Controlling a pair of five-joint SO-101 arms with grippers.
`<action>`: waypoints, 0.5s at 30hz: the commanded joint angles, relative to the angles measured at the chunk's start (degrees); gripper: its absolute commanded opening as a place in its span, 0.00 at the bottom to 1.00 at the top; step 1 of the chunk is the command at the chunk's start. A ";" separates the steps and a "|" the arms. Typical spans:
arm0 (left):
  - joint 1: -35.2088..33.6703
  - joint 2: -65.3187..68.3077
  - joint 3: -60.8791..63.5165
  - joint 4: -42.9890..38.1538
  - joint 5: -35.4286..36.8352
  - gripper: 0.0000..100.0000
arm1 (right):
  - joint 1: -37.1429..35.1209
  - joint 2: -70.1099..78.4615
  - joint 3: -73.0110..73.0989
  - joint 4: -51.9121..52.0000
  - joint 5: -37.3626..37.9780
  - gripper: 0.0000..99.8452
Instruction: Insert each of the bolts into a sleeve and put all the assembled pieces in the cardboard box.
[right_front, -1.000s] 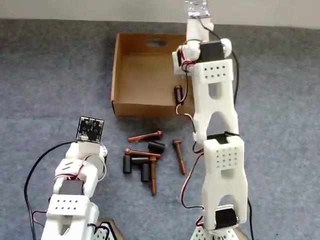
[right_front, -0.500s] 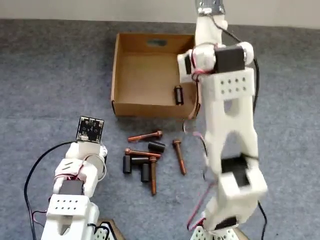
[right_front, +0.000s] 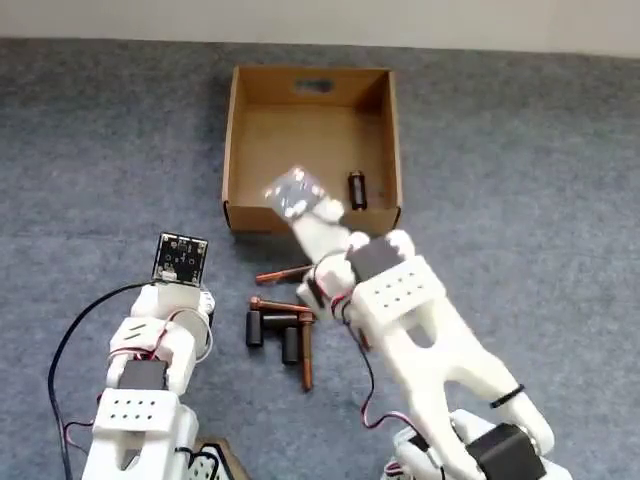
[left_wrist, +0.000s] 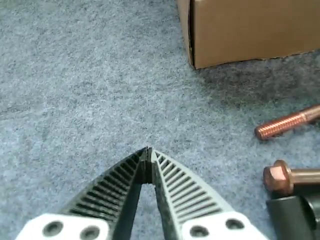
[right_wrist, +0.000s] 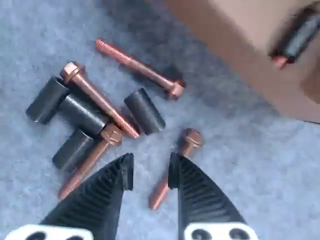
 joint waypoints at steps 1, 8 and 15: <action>1.01 -0.40 -0.40 -1.14 -0.35 0.01 | -0.75 1.98 2.07 -6.55 0.70 0.11; 1.01 -0.40 -0.40 -1.14 -0.35 0.01 | -0.84 12.97 -4.00 -7.87 1.93 0.11; 1.01 -0.40 -0.40 -1.14 -0.35 0.01 | -0.84 19.82 -8.92 -7.69 4.31 0.12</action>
